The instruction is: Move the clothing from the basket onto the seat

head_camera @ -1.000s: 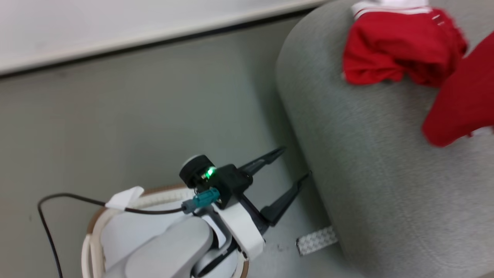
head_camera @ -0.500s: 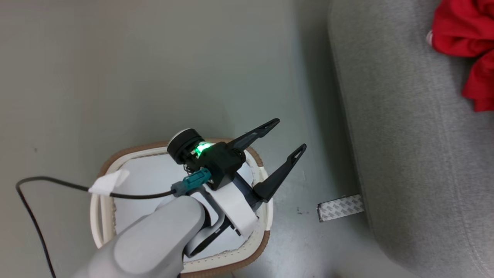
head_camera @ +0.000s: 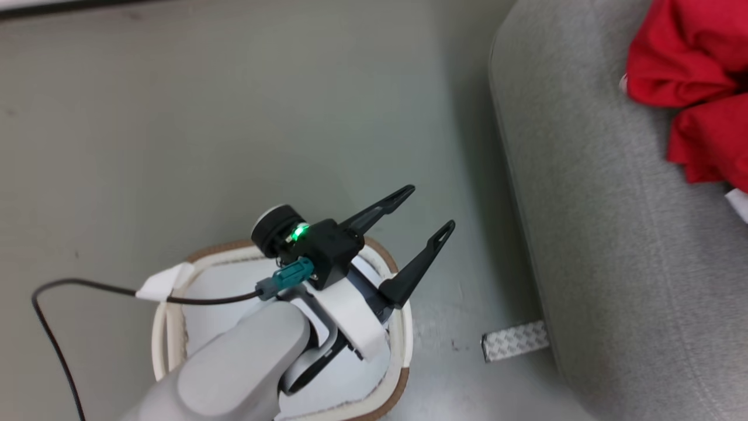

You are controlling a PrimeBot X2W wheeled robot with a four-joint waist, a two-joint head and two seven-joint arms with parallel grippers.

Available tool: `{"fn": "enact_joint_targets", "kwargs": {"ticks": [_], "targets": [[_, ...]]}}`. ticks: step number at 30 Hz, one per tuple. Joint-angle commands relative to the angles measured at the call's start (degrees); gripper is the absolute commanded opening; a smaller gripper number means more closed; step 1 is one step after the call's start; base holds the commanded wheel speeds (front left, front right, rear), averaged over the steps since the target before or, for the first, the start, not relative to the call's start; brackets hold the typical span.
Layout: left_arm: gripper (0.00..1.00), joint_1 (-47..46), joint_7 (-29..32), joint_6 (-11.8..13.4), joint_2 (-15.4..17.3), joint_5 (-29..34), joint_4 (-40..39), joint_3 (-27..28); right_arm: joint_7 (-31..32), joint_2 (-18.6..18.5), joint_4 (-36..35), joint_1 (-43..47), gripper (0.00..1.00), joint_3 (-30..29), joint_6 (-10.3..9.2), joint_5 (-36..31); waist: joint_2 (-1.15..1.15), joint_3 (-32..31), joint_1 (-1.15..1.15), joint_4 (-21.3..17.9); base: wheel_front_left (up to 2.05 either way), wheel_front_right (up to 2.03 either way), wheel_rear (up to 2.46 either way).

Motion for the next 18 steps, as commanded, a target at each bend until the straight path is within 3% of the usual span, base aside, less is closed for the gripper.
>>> {"fn": "enact_joint_targets", "kwargs": {"ticks": [1,9,14,18], "targets": [[1.0,1.53,-0.8,0.1,-0.12,-1.13,0.75,0.33,0.61,-0.62,-0.58,1.87,1.0,0.71,-0.13,0.68,0.0,-3.73,-0.01,-0.42,0.0,0.0,0.0],[1.0,7.26,-1.94,0.84,-1.19,-3.27,2.85,2.53,9.24,-3.25,-9.41,9.58,1.0,4.15,-0.13,3.25,0.0,-15.3,-0.01,-0.65,0.0,0.0,0.0],[1.0,11.19,-2.02,1.61,-1.09,-4.46,2.82,5.42,11.55,-5.25,-22.83,15.13,1.0,2.73,-0.13,2.42,0.0,-21.04,-0.01,0.42,0.0,0.0,0.0],[1.0,14.51,-2.02,2.54,-1.25,-4.49,1.35,9.38,12.69,-4.72,-33.74,18.93,1.0,0.26,-0.13,0.89,0.0,-24.5,-0.01,2.32,0.0,0.0,0.0]]}}
